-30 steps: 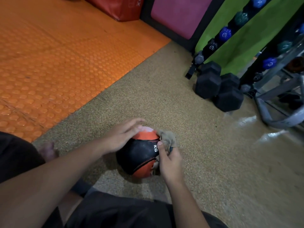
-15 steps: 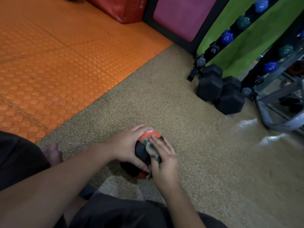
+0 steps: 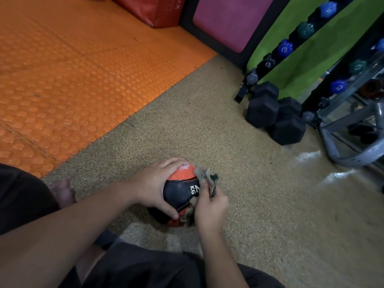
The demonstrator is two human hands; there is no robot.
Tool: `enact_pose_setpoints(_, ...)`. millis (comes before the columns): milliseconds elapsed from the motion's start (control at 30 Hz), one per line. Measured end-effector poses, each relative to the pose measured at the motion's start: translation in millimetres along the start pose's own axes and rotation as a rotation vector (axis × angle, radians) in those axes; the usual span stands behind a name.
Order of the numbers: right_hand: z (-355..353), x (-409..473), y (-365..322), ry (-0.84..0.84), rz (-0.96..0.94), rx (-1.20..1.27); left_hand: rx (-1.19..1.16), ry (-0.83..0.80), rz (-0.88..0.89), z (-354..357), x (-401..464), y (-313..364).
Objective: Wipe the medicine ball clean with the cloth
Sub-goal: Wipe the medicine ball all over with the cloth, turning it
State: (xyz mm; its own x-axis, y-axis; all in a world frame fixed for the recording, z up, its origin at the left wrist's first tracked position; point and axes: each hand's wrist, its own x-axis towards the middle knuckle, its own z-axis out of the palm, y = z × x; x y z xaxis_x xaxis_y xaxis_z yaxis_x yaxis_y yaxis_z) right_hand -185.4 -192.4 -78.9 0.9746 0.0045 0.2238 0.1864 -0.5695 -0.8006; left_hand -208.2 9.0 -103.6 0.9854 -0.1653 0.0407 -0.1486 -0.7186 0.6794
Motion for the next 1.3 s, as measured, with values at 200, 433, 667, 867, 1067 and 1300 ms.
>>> enact_pose_setpoints(200, 10.4, -31.4, -4.0, -0.318, -0.749, -0.359, -0.126, -0.012, 0.037, 2.2, -0.6, -15.5)
enact_pose_setpoints(433, 4.0, 27.7, 34.7, -0.042, 0.511, 0.233, -0.097, -0.013, -0.005, -1.4, -1.7, -8.1)
enact_pose_setpoints(667, 2.7, 22.8, 3.6, -0.409, 0.953, 0.805, -0.361, -0.024, -0.196, -8.4, -5.3, -16.0)
enact_pose_setpoints(867, -7.5, 9.9, -2.4, -0.36, 0.691, 0.739, -0.642, -0.05, -0.235, -2.8, -15.2, -20.2)
enact_pose_setpoints(1067, -26.2, -0.3, 15.3, -0.329, 0.182, 0.237, -0.354, -0.141, -0.186, -22.9, -8.1, -1.0)
enact_pose_setpoints(1300, -9.4, -14.9, -11.3, -0.063, -0.081, -0.023, -0.114, -0.211, -0.125, -27.4, -12.4, -2.8)
